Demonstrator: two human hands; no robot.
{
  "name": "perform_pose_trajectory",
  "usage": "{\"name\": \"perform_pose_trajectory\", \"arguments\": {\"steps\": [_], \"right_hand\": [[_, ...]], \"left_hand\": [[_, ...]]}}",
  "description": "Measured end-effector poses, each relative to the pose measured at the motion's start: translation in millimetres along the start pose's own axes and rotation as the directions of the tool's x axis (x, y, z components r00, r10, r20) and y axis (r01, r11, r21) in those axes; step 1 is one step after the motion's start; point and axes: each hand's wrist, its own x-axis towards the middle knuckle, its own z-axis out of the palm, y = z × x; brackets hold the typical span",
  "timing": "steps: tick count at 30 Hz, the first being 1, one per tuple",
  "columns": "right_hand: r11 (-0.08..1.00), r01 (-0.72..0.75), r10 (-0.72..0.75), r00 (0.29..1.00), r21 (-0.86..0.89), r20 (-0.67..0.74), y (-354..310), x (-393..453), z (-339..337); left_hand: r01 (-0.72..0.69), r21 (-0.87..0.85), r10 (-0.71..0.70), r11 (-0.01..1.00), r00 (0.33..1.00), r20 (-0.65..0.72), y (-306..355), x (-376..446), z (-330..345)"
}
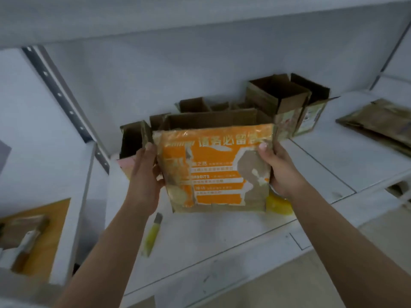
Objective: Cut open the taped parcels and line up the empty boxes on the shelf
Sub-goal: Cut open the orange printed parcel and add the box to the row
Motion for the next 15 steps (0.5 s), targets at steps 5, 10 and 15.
{"name": "perform_pose_trajectory", "arguments": {"steps": [5,10,15], "right_hand": [[0.999,-0.039,0.039,0.999,-0.004,-0.025,25,-7,5],[0.978,-0.188,0.189,0.982,0.093,-0.008,45,-21,2],[0.894,-0.220,0.260,0.964,0.389,-0.053,33,-17,3]], "left_hand": [[0.134,-0.013,-0.134,0.991,0.990,-0.047,-26,3,-22],[0.208,0.030,-0.206,0.978,0.976,-0.068,-41,1,-38],[0.192,0.029,-0.194,0.981,0.975,0.112,-37,13,-36]]}}
